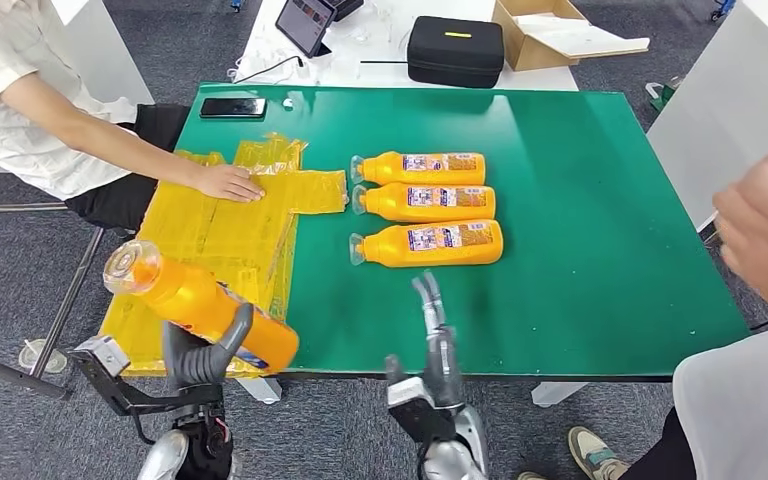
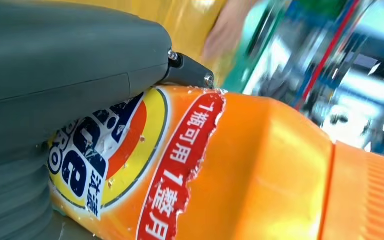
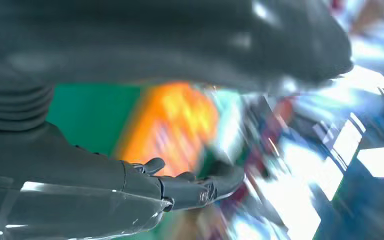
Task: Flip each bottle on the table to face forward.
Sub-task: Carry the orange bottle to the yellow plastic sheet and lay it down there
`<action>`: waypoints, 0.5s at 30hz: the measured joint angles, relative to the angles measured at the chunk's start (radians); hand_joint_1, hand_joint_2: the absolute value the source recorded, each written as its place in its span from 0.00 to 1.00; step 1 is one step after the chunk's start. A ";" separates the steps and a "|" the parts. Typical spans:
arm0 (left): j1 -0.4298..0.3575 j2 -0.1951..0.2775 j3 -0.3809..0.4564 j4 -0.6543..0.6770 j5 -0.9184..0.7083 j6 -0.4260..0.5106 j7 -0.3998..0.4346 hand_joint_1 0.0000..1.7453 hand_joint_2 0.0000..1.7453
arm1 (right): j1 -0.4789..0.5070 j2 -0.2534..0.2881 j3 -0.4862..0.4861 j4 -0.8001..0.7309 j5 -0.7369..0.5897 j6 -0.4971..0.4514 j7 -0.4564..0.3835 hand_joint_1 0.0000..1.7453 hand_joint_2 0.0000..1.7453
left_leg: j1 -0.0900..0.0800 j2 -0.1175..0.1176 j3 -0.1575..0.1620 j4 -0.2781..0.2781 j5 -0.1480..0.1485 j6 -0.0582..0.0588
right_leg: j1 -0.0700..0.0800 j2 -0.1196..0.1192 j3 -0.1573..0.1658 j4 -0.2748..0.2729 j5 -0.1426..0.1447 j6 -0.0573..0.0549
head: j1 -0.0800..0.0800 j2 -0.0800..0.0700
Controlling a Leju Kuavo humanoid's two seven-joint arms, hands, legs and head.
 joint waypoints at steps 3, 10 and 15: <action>-0.032 0.007 0.021 0.014 -0.229 0.175 -0.014 1.00 1.00 | 0.051 -0.001 -0.112 -0.226 0.117 -0.035 -0.003 0.00 0.00 | 0.000 0.000 0.000 0.000 0.000 0.000 | 0.000 0.000 0.000 0.000 0.000 0.000 | 0.000 0.000; -0.130 0.059 0.043 0.153 -0.653 0.455 0.028 1.00 1.00 | 0.075 0.000 -0.234 -0.472 0.119 -0.041 -0.004 0.00 0.00 | 0.000 0.001 0.002 0.000 0.001 0.001 | 0.000 0.000 0.001 0.000 0.001 0.000 | 0.000 0.000; -0.187 0.086 0.067 0.272 -0.925 0.471 0.098 1.00 1.00 | 0.076 0.004 -0.229 -0.495 0.114 -0.041 -0.003 0.00 0.00 | 0.000 0.001 0.001 0.000 0.001 0.000 | 0.000 0.000 0.001 0.000 0.001 0.000 | 0.000 0.000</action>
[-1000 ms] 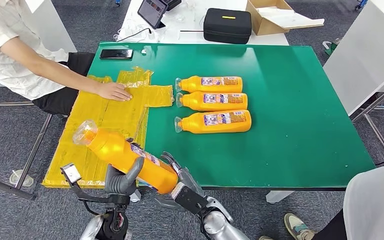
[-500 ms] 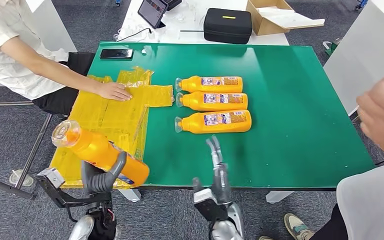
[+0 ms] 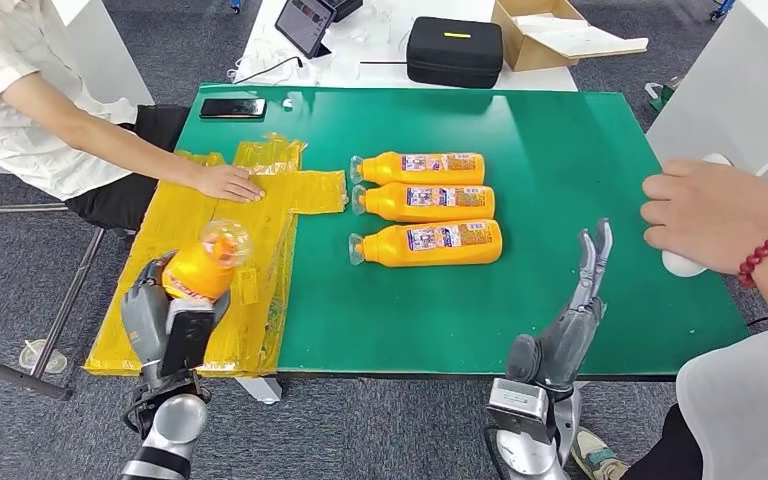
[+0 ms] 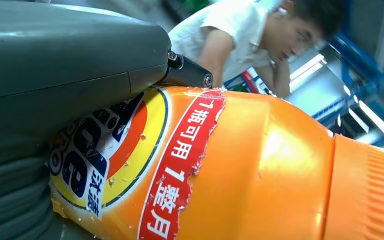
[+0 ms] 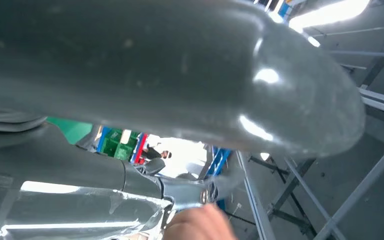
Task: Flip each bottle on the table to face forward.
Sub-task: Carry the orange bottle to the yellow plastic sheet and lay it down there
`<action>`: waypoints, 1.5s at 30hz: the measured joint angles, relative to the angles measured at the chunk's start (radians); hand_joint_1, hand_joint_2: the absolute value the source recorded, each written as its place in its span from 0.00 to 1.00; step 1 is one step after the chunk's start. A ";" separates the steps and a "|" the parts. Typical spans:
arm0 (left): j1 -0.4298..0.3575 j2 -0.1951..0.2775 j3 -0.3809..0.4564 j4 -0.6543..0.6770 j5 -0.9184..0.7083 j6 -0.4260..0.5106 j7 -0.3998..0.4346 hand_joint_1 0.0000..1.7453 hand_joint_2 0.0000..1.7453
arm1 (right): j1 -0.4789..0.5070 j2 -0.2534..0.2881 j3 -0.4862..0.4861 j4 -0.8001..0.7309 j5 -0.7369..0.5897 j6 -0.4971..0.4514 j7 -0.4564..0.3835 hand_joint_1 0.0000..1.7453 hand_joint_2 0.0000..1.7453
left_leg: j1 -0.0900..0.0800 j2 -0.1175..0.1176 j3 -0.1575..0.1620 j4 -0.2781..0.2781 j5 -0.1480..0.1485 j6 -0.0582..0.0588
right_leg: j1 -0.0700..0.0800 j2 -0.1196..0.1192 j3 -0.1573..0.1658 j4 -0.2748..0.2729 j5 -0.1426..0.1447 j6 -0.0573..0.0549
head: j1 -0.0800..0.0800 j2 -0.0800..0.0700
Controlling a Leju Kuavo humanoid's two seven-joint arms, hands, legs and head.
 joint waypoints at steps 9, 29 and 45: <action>-0.046 0.023 0.023 0.114 -0.114 0.001 0.031 1.00 1.00 | -0.001 0.000 0.020 0.002 -0.012 0.000 0.000 0.00 0.00 | 0.000 -0.001 -0.001 0.000 0.000 0.000 | 0.000 0.000 0.000 0.000 0.000 0.000 | 0.000 0.000; -0.261 0.105 -0.136 0.568 -0.438 -0.279 0.123 0.00 1.00 | -0.027 -0.028 0.117 0.080 -0.078 0.001 0.000 0.00 1.00 | 0.000 -0.006 0.009 -0.001 -0.001 -0.002 | 0.000 -0.003 0.011 0.000 -0.002 -0.001 | 0.000 0.000; -0.312 0.128 -0.148 0.634 -0.405 -0.406 0.105 0.00 1.00 | -0.046 -0.048 0.153 0.125 -0.109 0.001 0.000 0.00 1.00 | 0.000 -0.010 0.016 -0.001 0.002 -0.001 | 0.000 -0.006 0.019 0.000 -0.001 0.000 | 0.000 0.000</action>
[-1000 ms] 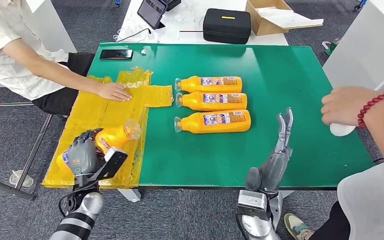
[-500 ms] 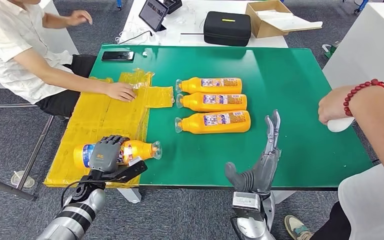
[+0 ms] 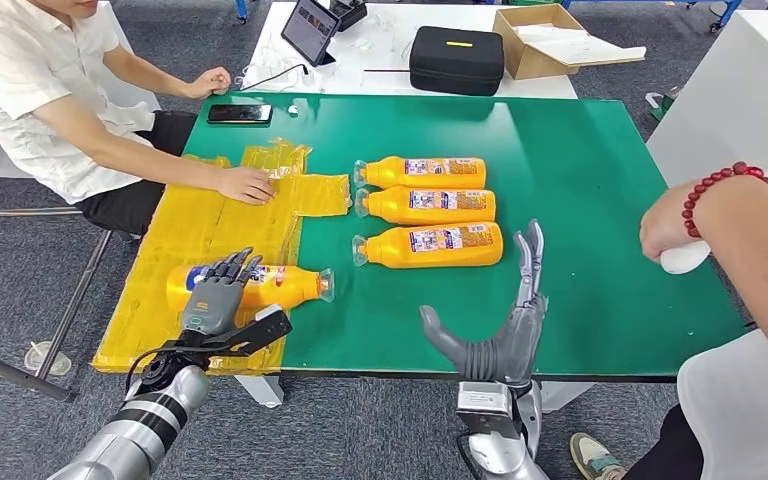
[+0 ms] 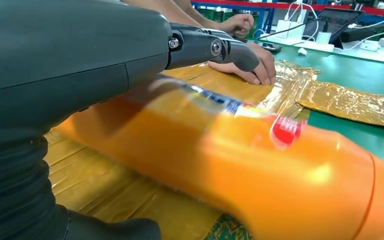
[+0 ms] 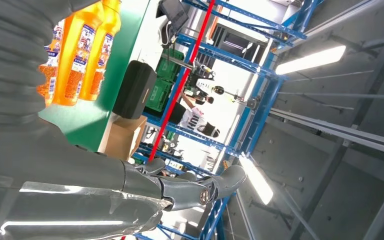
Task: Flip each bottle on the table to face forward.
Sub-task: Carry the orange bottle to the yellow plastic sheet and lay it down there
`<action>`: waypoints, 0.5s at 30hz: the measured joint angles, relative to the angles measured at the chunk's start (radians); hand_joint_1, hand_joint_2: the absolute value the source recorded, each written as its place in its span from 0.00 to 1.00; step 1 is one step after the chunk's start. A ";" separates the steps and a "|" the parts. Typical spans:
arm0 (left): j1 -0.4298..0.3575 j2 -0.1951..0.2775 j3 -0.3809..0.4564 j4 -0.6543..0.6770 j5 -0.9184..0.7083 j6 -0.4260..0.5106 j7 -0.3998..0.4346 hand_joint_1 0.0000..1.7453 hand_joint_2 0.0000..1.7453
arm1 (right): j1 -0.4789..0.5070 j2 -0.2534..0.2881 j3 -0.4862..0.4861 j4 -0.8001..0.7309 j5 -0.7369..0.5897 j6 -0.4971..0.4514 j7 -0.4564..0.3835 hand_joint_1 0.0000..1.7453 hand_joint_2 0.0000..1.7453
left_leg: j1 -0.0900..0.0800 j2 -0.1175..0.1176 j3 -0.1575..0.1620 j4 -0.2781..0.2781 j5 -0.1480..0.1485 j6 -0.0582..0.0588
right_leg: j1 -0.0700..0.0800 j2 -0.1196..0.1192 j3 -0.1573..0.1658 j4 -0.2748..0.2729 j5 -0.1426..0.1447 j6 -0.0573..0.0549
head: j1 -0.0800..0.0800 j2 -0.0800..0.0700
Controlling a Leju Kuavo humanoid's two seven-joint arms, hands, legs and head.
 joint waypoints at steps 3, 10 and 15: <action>-0.008 0.003 0.000 0.006 0.011 -0.046 0.012 0.00 1.00 | -0.001 -0.002 0.002 0.006 -0.006 0.000 0.000 0.00 1.00 | 0.000 -0.001 0.001 0.000 0.000 0.000 | 0.000 -0.001 0.001 0.000 0.000 0.000 | 0.000 0.000; -0.045 0.023 0.000 0.025 0.035 -0.199 0.037 0.00 1.00 | -0.017 -0.008 0.020 0.030 -0.020 0.000 0.000 0.00 1.00 | 0.000 -0.001 0.004 0.000 -0.001 -0.001 | 0.000 -0.001 0.005 0.000 -0.001 -0.001 | 0.000 0.000; -0.043 0.033 0.000 0.025 0.052 -0.206 0.013 0.00 1.00 | -0.022 -0.013 0.027 0.045 -0.012 0.000 0.000 0.00 1.00 | 0.000 -0.001 0.008 0.000 -0.003 -0.002 | 0.000 -0.001 0.008 0.000 -0.001 -0.001 | 0.000 0.000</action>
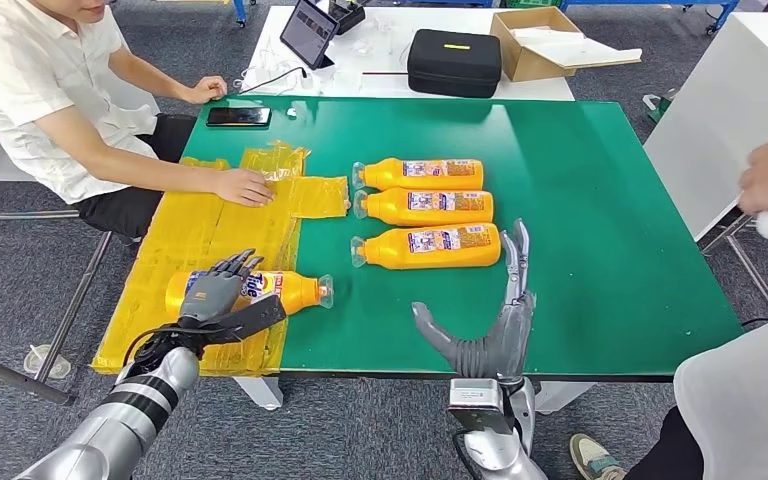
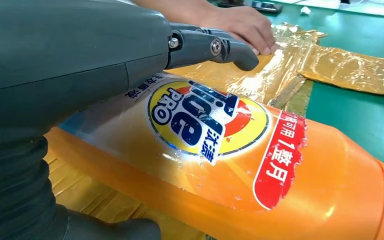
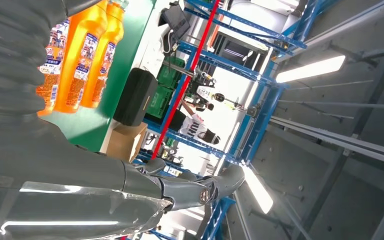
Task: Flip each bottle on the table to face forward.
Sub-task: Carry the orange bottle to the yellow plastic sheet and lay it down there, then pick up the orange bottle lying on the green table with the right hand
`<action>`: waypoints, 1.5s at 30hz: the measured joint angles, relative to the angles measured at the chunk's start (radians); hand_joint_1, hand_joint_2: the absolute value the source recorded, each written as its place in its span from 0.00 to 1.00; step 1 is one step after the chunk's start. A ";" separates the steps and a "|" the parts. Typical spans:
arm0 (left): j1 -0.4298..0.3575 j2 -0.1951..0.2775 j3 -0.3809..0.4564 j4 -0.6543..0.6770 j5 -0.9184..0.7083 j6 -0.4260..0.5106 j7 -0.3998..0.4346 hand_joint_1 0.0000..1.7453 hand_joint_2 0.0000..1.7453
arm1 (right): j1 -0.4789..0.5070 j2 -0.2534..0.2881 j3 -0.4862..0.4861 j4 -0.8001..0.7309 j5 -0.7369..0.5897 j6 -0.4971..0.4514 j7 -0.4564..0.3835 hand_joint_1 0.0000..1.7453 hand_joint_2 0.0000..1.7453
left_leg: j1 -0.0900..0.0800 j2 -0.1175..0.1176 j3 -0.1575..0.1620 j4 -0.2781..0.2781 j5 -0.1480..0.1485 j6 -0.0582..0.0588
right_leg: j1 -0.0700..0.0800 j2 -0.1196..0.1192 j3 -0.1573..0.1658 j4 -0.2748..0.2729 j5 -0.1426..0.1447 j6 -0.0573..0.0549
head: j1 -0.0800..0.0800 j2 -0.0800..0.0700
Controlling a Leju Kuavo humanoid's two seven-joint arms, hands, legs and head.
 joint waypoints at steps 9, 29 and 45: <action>0.091 -0.004 -0.029 -0.131 0.046 0.127 -0.086 0.00 1.00 | 0.015 -0.003 -0.012 0.004 0.048 0.000 0.000 0.00 1.00 | 0.000 0.001 -0.003 0.000 0.001 0.000 | 0.000 0.000 -0.005 0.000 0.000 0.000 | 0.000 0.000; 0.352 -0.064 -0.150 -0.718 0.334 0.323 -0.237 0.00 1.00 | -0.048 -0.045 -0.055 0.153 0.258 0.000 0.000 0.00 1.00 | 0.000 0.003 -0.020 0.001 0.001 0.002 | 0.000 0.000 -0.022 0.000 0.001 0.001 | 0.000 0.000; 0.416 -0.147 -0.200 -0.816 0.631 0.364 -0.183 0.00 1.00 | -0.282 -0.179 -0.142 0.654 0.708 0.011 0.258 0.00 1.00 | -0.002 0.000 -0.023 0.002 0.001 0.004 | -0.002 0.000 -0.023 0.000 0.001 0.002 | 0.000 0.000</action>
